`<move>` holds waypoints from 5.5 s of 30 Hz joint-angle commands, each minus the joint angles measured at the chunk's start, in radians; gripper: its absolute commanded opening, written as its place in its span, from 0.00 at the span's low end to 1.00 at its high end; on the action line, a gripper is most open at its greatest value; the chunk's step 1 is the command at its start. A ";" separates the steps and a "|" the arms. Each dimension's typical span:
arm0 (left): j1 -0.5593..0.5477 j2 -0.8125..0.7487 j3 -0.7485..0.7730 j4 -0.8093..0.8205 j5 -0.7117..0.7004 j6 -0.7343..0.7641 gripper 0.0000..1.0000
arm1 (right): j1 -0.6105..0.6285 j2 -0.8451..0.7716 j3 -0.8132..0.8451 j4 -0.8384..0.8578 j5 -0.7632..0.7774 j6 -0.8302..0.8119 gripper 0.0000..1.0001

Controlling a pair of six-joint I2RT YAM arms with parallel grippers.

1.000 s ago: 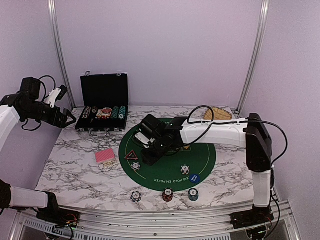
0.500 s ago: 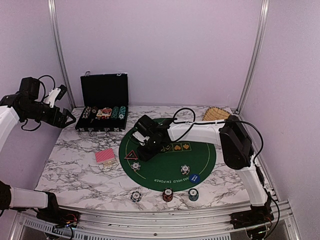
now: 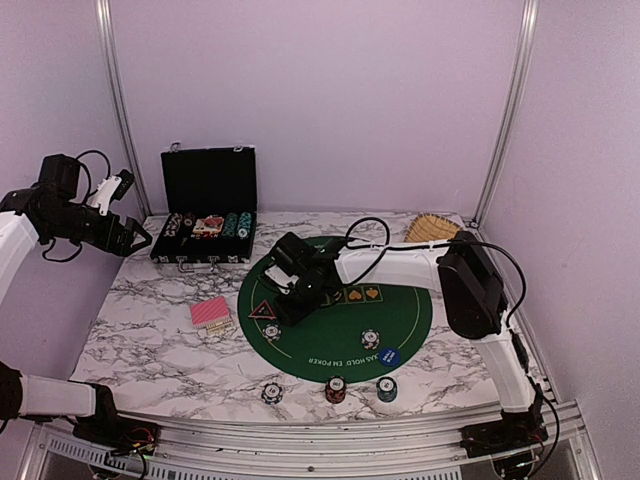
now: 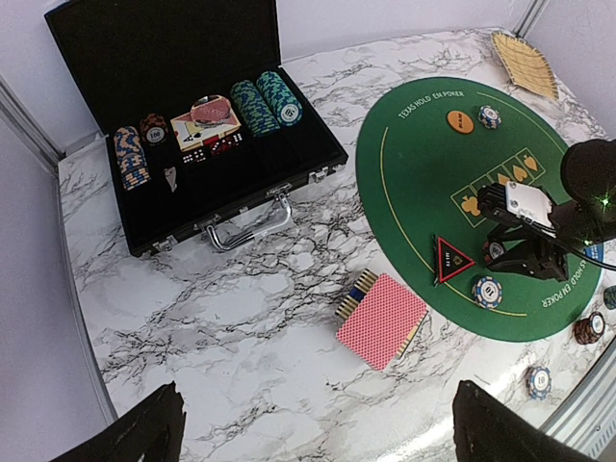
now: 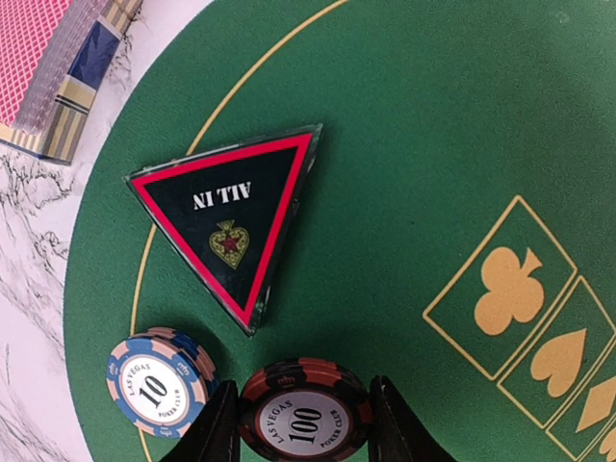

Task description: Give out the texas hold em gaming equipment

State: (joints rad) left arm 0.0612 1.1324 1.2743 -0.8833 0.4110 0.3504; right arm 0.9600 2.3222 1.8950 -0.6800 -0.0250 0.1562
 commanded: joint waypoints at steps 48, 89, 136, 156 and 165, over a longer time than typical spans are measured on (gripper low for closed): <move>0.002 0.019 0.002 -0.022 0.033 0.004 0.99 | 0.257 -0.563 -0.626 -0.047 0.074 0.184 0.87; 0.003 0.025 0.020 -0.022 0.026 0.003 0.99 | 0.263 -0.540 -0.690 -0.010 0.042 0.163 0.33; 0.003 -0.001 -0.006 -0.022 0.012 0.017 0.99 | -0.390 -0.140 -0.004 -0.054 0.159 -0.048 0.06; 0.003 -0.002 -0.004 -0.026 0.006 0.024 0.99 | -0.494 -0.044 -0.047 0.024 0.137 -0.044 0.06; 0.003 0.010 0.004 -0.026 0.010 0.024 0.99 | -0.518 0.002 -0.016 0.026 0.137 -0.046 0.07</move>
State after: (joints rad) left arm 0.0612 1.1446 1.2739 -0.8883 0.4248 0.3641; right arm 0.4534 2.3039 1.8355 -0.6716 0.1112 0.1143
